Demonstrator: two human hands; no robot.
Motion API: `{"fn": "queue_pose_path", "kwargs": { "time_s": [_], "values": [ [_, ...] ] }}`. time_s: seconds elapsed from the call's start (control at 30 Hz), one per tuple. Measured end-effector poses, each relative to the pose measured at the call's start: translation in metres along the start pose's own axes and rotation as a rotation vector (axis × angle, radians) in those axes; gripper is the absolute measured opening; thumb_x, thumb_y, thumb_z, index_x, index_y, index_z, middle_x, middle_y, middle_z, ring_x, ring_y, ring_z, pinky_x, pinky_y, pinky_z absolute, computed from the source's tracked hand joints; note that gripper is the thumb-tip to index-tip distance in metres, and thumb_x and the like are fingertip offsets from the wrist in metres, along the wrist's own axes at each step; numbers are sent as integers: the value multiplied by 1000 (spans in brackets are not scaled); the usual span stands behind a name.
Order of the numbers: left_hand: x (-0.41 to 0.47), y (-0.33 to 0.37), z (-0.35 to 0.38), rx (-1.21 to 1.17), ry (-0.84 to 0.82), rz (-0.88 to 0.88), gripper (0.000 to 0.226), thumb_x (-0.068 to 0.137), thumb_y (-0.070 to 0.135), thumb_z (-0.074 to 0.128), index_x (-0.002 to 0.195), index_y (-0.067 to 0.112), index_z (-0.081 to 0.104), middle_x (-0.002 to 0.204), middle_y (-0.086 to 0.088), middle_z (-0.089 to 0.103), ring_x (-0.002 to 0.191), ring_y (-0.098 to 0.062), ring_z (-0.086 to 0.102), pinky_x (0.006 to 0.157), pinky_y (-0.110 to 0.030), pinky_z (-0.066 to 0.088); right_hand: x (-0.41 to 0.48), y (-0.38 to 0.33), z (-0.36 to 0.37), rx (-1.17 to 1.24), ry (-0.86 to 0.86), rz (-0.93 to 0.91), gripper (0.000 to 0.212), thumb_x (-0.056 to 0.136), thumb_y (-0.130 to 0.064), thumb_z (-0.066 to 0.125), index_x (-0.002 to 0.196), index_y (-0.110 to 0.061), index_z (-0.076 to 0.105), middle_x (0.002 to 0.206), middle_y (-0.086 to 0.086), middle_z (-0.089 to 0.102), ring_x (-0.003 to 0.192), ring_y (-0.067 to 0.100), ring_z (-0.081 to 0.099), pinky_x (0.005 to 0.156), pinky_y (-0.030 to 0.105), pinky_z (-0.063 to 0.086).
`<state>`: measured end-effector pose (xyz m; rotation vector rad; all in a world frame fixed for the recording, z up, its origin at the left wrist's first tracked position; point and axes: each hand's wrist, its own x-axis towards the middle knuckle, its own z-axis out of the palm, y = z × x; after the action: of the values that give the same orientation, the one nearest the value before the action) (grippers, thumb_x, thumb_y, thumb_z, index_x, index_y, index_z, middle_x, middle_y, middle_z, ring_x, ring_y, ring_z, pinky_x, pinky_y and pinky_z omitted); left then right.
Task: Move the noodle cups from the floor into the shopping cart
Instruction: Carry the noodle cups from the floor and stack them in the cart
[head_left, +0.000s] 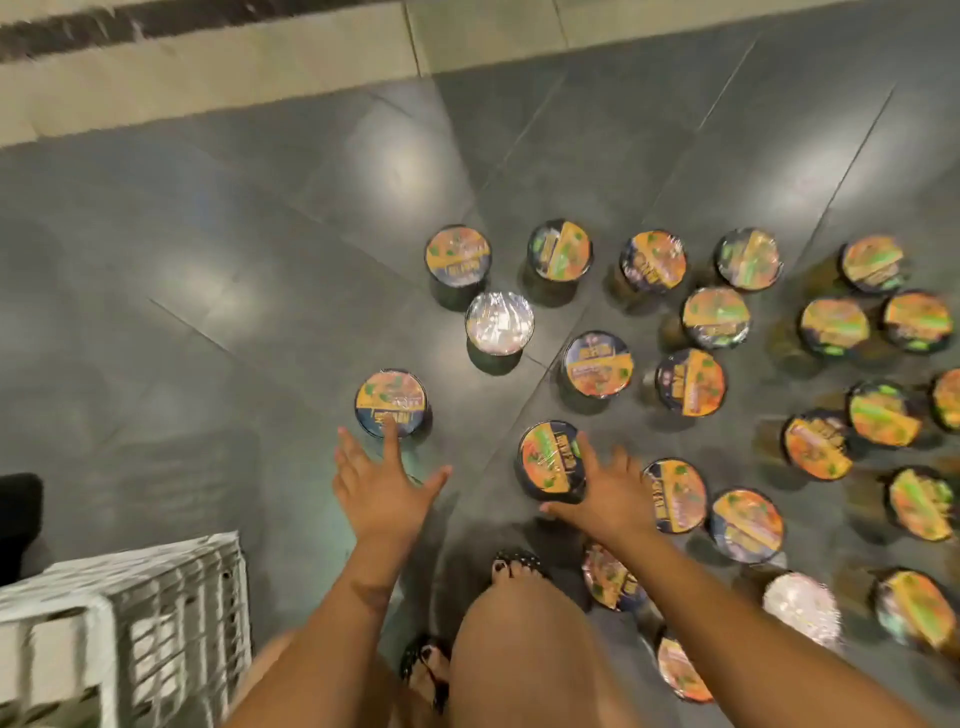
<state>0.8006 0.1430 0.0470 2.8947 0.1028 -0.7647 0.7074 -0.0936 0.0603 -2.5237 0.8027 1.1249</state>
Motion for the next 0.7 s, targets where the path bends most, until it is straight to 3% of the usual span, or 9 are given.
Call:
{"fn": "queue_pose_path", "kwargs": {
  "time_s": [0.2,0.4,0.53,0.7],
  "values": [
    [81,-9,97,-126,131,-8,107,68,78,60,154,34,13,157,-28,-4,144,-45,7,114,-53,16,74,-8,94,113,152,67,120,62,-90,49,153,-30,0,150,23,18,135,40,26,109,46,27],
    [130,-22,121,-150,256,27,109,64,81,60,153,34,18,158,-27,-2,144,-45,9,113,-57,17,96,-10,127,254,300,64,121,62,-90,50,153,-31,-5,157,21,-3,144,39,7,116,47,14],
    [140,-20,114,-196,275,35,104,66,72,69,151,32,24,151,-31,17,137,-47,23,110,-54,26,98,-16,129,344,384,48,114,66,-78,61,154,-32,5,153,22,7,139,39,16,113,46,20],
    [133,-19,100,-286,248,35,97,65,69,70,147,39,28,144,-27,20,127,-47,28,102,-52,39,85,-14,122,433,426,-9,105,62,-59,76,150,-33,26,142,20,24,129,37,27,108,43,28]
  ]
}}
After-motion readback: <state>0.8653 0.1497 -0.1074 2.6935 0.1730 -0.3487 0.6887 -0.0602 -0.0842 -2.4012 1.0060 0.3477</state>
